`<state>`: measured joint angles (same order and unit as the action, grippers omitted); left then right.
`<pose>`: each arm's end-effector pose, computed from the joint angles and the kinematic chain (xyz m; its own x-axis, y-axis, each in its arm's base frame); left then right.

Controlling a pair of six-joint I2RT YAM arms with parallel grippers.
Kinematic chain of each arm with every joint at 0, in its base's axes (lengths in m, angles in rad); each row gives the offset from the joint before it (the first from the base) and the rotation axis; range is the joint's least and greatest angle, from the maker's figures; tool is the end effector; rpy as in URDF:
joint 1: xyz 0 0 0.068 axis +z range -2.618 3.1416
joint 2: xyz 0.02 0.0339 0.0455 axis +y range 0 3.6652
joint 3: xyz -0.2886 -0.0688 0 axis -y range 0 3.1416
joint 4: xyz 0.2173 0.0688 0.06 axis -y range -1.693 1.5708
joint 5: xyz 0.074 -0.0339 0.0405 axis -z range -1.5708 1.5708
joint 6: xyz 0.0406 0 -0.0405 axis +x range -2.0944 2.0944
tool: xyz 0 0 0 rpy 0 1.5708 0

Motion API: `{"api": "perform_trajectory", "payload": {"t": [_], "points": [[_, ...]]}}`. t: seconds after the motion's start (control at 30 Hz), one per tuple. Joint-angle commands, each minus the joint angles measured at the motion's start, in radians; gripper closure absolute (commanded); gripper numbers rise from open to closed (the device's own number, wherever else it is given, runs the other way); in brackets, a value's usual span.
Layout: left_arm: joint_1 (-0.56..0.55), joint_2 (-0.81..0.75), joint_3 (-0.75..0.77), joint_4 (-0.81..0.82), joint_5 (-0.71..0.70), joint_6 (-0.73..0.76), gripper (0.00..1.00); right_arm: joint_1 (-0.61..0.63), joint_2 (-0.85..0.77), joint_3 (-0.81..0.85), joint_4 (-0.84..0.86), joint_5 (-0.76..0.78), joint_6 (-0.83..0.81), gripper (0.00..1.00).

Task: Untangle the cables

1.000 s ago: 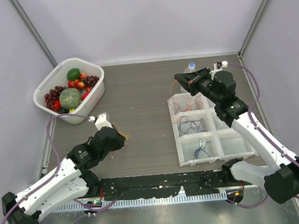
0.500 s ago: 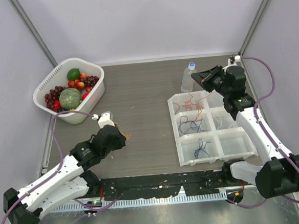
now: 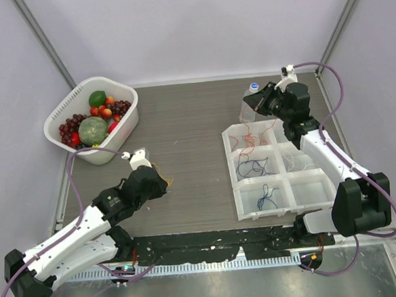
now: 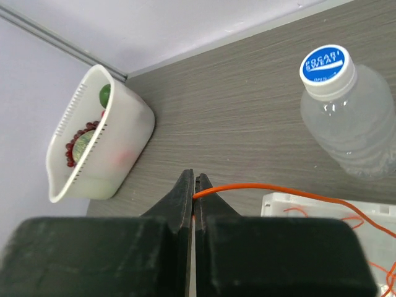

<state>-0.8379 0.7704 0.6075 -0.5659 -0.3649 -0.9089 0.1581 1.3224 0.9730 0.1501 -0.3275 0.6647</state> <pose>0.0914 -0.0799 0.2639 -0.6810 -0.3448 -0.6460 -0.0342 0.8962 -0.4424 0.2784 0.0576 0.3530 -0.4379 0.5216 -0.7322 -0.2418 0.7161 0.6547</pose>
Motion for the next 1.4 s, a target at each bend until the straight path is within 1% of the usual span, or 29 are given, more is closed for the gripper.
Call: {"api": "perform_trajectory", "payload": {"t": [0.0,0.2,0.43,0.53,0.7,0.8,0.97,1.03,1.13,1.27,1.33,1.37], "points": [[-0.003,0.009,0.038,0.020,-0.002,-0.013,1.00,0.011,0.058,0.087,0.072,0.070,-0.123,0.99],[-0.003,0.007,0.046,0.009,-0.017,-0.019,1.00,0.011,0.118,0.180,0.068,0.085,-0.132,0.99],[-0.003,0.016,0.049,0.011,-0.025,-0.022,1.00,0.009,0.139,0.222,0.055,0.068,-0.108,0.99],[-0.003,0.027,0.051,0.017,-0.020,-0.019,1.00,0.012,0.130,0.178,0.062,0.062,-0.143,0.99],[-0.003,0.035,0.052,0.018,-0.014,-0.013,1.00,0.018,0.077,0.051,0.062,0.091,-0.185,0.99],[-0.003,0.035,0.046,0.021,-0.011,-0.015,1.00,0.043,0.022,-0.008,0.048,0.130,-0.227,0.99],[-0.001,0.040,0.046,0.027,0.000,-0.015,1.00,0.099,-0.054,-0.118,0.016,0.191,-0.237,0.99],[-0.003,0.038,0.044,0.027,0.001,-0.015,1.00,0.118,-0.071,-0.151,-0.015,0.232,-0.197,0.99],[-0.003,0.040,0.041,0.031,0.006,-0.016,1.00,0.136,-0.075,-0.181,-0.067,0.237,-0.081,0.99],[-0.003,0.032,0.035,0.031,0.014,-0.019,1.00,0.169,-0.066,-0.226,-0.107,0.202,0.064,0.99],[-0.003,0.024,0.032,0.028,0.018,-0.024,1.00,0.170,-0.065,-0.241,-0.125,0.176,0.154,0.99],[-0.003,0.020,0.028,0.027,0.018,-0.025,1.00,0.176,-0.066,-0.252,-0.109,0.157,0.223,0.99]]}}
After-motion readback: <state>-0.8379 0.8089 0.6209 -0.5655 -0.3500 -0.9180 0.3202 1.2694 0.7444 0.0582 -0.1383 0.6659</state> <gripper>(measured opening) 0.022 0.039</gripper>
